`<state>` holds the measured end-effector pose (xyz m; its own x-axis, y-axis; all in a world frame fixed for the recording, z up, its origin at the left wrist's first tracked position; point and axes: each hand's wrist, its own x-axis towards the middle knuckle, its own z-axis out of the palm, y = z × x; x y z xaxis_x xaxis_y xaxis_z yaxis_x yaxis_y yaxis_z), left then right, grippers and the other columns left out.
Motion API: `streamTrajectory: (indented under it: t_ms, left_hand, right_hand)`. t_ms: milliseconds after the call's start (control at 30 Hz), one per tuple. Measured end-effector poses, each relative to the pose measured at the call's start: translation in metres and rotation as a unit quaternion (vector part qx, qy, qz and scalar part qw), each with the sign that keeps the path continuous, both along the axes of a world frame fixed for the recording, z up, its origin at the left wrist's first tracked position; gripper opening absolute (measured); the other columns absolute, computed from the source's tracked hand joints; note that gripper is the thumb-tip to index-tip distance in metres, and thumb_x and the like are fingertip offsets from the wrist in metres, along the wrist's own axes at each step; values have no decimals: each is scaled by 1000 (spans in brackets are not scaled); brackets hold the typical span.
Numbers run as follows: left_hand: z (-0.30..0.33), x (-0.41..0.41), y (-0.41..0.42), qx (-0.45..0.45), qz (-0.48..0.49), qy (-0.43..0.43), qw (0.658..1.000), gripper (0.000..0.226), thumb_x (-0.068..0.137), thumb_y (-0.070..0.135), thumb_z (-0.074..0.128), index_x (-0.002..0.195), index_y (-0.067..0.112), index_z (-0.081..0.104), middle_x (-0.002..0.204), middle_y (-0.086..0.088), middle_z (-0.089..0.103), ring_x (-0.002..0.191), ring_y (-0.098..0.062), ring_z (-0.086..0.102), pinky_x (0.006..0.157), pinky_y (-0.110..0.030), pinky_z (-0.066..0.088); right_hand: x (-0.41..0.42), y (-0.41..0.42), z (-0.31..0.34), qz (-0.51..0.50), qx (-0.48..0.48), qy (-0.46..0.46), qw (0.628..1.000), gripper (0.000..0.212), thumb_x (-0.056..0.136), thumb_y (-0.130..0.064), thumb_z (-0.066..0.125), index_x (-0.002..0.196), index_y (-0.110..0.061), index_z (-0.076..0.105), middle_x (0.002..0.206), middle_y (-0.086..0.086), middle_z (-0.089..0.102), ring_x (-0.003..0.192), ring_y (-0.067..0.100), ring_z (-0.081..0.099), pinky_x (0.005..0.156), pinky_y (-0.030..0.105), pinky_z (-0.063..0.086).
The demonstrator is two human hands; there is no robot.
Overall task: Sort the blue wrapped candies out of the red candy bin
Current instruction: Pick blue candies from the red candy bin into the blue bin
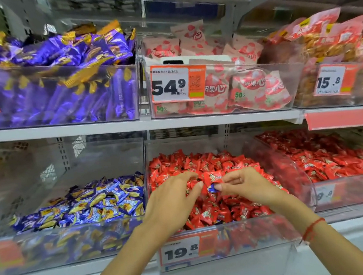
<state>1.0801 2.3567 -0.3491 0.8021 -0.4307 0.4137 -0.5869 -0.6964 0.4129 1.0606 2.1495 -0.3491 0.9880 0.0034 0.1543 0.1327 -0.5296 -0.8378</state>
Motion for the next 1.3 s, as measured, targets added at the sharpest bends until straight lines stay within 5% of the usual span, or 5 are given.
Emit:
streamTrajectory:
  t_ms: [367,633,900,1133,1300]
  left_hand:
    - [9,-7,0,-197,-15,60,979,25,91,48,57,109,32,62,100,24,64,90,12,60,77,-11,50]
    - [14,0,16,51,38,-88,994,44,100,37,45,144,34,39,153,16,30,143,-4,19,114,-23,17]
    - [16,-18,7,-360,-35,55,931,20,90,35,63,110,36,65,100,22,69,92,11,62,81,-14,51]
    - [-3,-6,79,-243,191,-109,945,27,97,34,53,122,37,62,105,29,58,102,-9,56,74,-25,39]
    - [-23,6,89,-115,130,-56,983,58,96,60,33,145,31,41,147,13,42,138,-6,32,113,-29,29]
  right_hand:
    - [-3,30,12,12,71,-40,997,8,80,-17,76,82,-11,72,72,4,74,73,14,72,70,19,54]
    - [-13,25,16,-58,146,-57,986,8,83,-17,73,86,-10,75,84,7,75,80,15,72,71,16,55]
    - [-18,51,25,21,152,-133,979,7,83,-15,72,90,-15,75,87,-3,75,82,8,70,73,14,51]
    - [-12,42,16,2,45,-102,994,18,89,-6,63,95,-21,71,80,-2,74,72,10,70,70,14,51]
    - [-11,19,13,-27,24,-94,995,20,90,-4,61,92,-21,72,77,-1,74,70,11,69,68,13,49]
